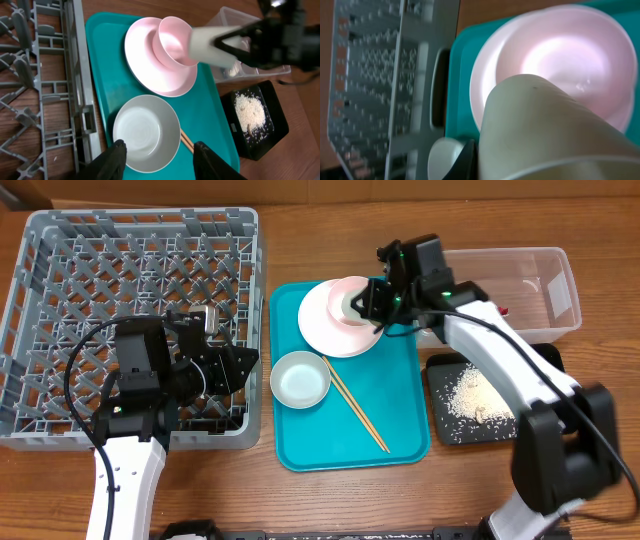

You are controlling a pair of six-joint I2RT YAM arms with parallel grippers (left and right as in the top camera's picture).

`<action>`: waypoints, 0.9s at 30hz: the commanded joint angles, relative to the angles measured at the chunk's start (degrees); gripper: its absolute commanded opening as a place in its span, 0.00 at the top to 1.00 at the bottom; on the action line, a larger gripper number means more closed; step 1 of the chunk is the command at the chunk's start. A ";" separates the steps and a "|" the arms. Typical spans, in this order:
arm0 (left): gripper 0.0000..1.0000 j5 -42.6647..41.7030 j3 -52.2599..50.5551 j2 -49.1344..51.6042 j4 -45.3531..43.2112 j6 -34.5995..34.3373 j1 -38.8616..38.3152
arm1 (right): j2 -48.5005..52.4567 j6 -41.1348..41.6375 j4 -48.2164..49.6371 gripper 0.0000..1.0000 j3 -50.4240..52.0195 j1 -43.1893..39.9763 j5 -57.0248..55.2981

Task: Sort waste into correct bins and load items into the dishwasher

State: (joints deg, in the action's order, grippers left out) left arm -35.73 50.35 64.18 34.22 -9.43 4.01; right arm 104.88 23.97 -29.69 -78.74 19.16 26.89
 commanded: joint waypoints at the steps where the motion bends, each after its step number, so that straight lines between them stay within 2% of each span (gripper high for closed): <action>1: 0.50 -2.19 1.57 -0.55 -0.24 0.22 0.09 | -7.04 -8.92 -6.19 0.96 -0.52 0.00 5.11; 3: 0.47 -4.87 1.57 -0.55 -0.63 0.22 0.09 | -9.29 -13.33 -9.97 0.96 -0.52 0.00 11.21; 6: 0.37 -10.25 1.57 -0.55 -1.33 -0.13 0.09 | -10.93 -17.33 -13.46 0.96 -0.52 0.02 21.09; 12: 0.24 -21.97 1.57 -0.55 -6.49 -7.02 0.09 | -11.02 -21.99 -16.70 0.96 -0.31 0.85 39.32; 18: 0.21 -30.05 1.57 -0.55 -13.31 -12.74 0.09 | -11.02 -22.91 -13.31 0.96 -0.31 3.61 48.78; 23: 0.10 -35.12 1.57 -0.55 -13.51 -12.94 -0.46 | -11.02 -22.49 -6.64 0.96 -0.31 5.57 58.90; 27: 0.08 -35.28 1.57 -0.55 -13.53 -12.92 -1.53 | -11.02 -22.25 -4.55 0.96 -0.37 6.45 61.61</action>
State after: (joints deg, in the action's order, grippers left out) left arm -67.75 50.46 64.18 20.97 -21.34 3.53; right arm 95.02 2.13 -35.11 -78.67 24.91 82.11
